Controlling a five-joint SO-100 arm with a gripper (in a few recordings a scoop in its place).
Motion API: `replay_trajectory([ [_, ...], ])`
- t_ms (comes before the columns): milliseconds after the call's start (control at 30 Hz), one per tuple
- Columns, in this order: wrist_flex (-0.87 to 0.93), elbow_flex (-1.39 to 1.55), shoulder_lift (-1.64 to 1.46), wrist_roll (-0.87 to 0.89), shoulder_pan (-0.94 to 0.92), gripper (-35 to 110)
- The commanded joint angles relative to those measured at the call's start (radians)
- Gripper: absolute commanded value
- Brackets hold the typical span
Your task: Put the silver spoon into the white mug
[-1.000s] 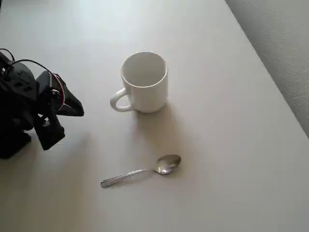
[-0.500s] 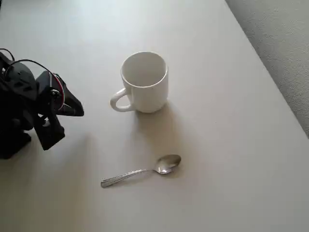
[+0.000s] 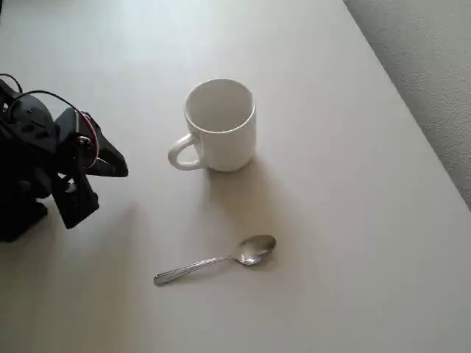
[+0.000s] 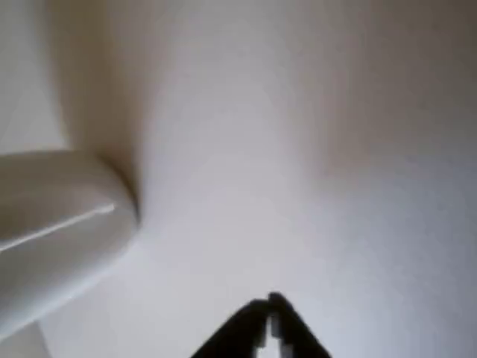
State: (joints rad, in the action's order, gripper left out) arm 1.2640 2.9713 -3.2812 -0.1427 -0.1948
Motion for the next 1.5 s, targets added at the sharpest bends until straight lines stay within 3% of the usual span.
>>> replay_trajectory([
  [0, -0.02, 0.0, -0.012, 0.008, -0.011, -2],
  [933, -0.04, -0.008, -0.012, -0.02, -0.009, 1],
  [1067, -0.054, -0.16, -0.012, -0.002, -0.1, 2],
  [1167, -0.06, -0.295, 0.015, 0.032, -0.127, 11],
  [1300, -0.117, -0.514, 0.298, 0.12, -0.161, 19],
  [1467, -0.048, -0.994, 0.988, 0.336, -0.264, 23],
])
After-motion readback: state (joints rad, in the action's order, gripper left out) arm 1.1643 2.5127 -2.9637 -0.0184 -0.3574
